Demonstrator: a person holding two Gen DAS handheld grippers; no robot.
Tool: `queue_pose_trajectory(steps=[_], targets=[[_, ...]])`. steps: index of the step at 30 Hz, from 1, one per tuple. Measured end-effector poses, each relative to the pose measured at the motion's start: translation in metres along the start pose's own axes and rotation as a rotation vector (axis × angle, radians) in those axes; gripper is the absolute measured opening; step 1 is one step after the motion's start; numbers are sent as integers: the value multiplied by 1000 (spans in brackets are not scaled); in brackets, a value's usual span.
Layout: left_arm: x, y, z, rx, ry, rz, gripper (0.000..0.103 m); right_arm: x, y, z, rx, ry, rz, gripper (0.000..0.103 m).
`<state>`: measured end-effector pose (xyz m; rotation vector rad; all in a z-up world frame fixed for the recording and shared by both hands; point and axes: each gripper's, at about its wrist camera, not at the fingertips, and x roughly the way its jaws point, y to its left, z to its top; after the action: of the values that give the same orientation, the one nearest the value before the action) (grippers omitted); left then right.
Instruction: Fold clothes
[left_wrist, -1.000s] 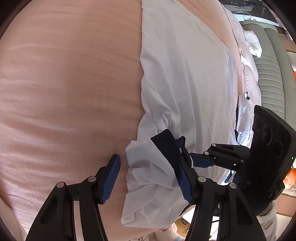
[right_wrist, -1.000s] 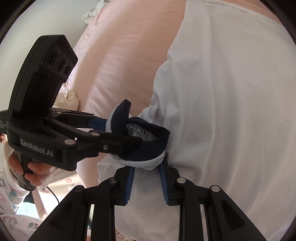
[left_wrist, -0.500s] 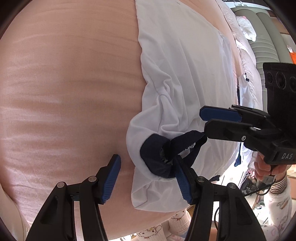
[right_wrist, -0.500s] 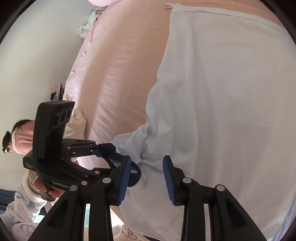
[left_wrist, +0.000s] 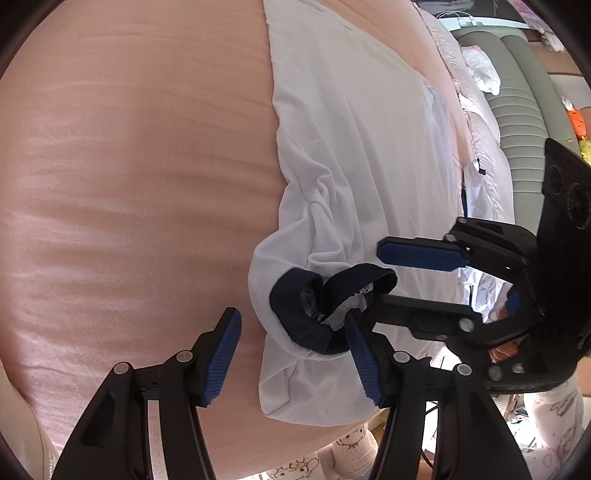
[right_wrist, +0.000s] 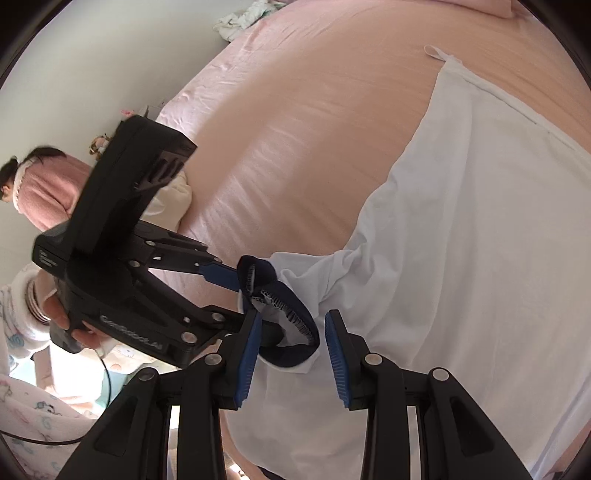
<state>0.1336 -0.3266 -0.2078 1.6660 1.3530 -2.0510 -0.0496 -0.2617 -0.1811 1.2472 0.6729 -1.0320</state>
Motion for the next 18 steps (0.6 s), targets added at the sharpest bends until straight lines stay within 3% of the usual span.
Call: queue_pose_trajectory(steps=[5, 11, 13, 14, 15, 18], targets=[[-7, -8, -9, 60, -81, 83, 55, 19, 1, 3, -23, 22, -71, 35], [-10, -5, -12, 41, -181, 63, 52, 40, 19, 1, -127, 26, -193, 31], [-6, -9, -6, 24, -195, 52, 40, 43, 24, 0, -149, 11, -194, 19], [-7, -10, -3, 18, -197, 41, 25, 44, 26, -1, -155, 6, -187, 15], [-9, -11, 0, 13, -199, 30, 19, 44, 26, -1, -153, 6, -177, 10], [-13, -11, -3, 10, -227, 12, 13, 42, 22, -1, -124, 6, -153, 10]])
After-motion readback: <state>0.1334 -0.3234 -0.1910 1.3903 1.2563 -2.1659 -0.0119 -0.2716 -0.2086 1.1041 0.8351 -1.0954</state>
